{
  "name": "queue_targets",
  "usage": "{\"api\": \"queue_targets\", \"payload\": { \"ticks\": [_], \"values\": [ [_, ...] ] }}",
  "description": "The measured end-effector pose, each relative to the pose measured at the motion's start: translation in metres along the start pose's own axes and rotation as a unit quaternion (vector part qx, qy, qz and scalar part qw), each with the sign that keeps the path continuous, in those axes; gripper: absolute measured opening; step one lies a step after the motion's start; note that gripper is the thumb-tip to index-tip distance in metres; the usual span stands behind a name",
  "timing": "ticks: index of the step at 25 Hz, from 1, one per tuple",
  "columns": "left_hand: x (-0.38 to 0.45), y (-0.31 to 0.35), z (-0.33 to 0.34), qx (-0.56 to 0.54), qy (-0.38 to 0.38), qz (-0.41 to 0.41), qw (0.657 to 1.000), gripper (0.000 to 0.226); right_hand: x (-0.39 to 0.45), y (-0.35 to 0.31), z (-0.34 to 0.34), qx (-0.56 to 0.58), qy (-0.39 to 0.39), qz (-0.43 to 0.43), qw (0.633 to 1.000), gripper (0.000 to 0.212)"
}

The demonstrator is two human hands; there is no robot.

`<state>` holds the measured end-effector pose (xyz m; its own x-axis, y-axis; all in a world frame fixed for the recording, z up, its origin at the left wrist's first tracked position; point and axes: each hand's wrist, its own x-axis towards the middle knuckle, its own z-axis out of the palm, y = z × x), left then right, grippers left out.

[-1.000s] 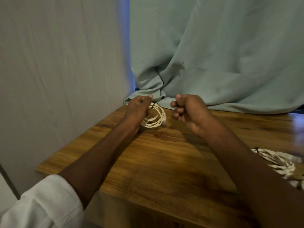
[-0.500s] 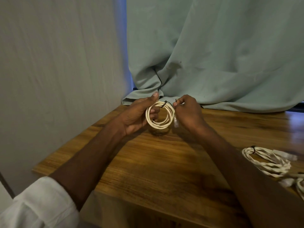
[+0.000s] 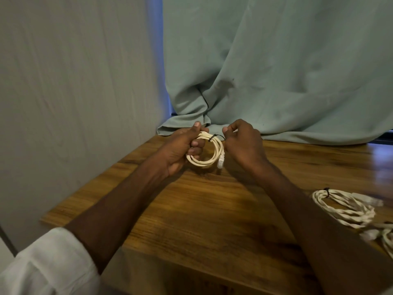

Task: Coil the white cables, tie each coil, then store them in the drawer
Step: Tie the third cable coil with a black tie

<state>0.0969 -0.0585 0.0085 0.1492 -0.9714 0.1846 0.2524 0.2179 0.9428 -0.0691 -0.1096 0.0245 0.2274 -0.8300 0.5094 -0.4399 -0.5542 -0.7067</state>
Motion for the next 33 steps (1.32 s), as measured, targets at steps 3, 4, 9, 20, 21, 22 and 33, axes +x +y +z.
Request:
{"api": "queue_targets", "payload": {
  "ticks": [3, 4, 9, 20, 21, 22, 33],
  "values": [
    [-0.002, -0.001, 0.000, 0.100, 0.032, 0.050, 0.993, 0.015, 0.002, -0.004, -0.009, 0.074, -0.043, 0.029, 0.996, 0.028],
    [-0.002, -0.001, 0.001, 0.165, 0.059, 0.082, 0.981, 0.012, 0.003, -0.005, -0.014, 0.090, -0.050, 0.032, 0.994, 0.029],
    [-0.004, -0.002, 0.005, 0.294, 0.146, 0.213, 0.920, 0.008, 0.005, -0.017, -0.012, 0.219, -0.140, 0.157, 0.953, 0.015],
    [0.006, -0.008, 0.005, 0.026, 0.210, 0.154, 0.965, 0.019, -0.017, -0.011, 0.017, 0.003, 0.012, -0.109, 0.994, 0.012],
    [0.005, -0.006, 0.004, 0.017, 0.218, 0.156, 0.963, 0.020, -0.019, -0.011, 0.019, -0.023, 0.022, -0.156, 0.987, 0.018],
    [0.004, -0.004, 0.004, 0.017, 0.221, 0.157, 0.962, 0.021, -0.019, -0.011, 0.020, -0.040, 0.035, -0.183, 0.982, 0.020],
    [-0.001, -0.003, 0.005, 0.132, 0.203, 0.162, 0.957, 0.018, -0.024, -0.012, 0.021, -0.188, 0.046, -0.226, 0.955, 0.015]
  ]
}}
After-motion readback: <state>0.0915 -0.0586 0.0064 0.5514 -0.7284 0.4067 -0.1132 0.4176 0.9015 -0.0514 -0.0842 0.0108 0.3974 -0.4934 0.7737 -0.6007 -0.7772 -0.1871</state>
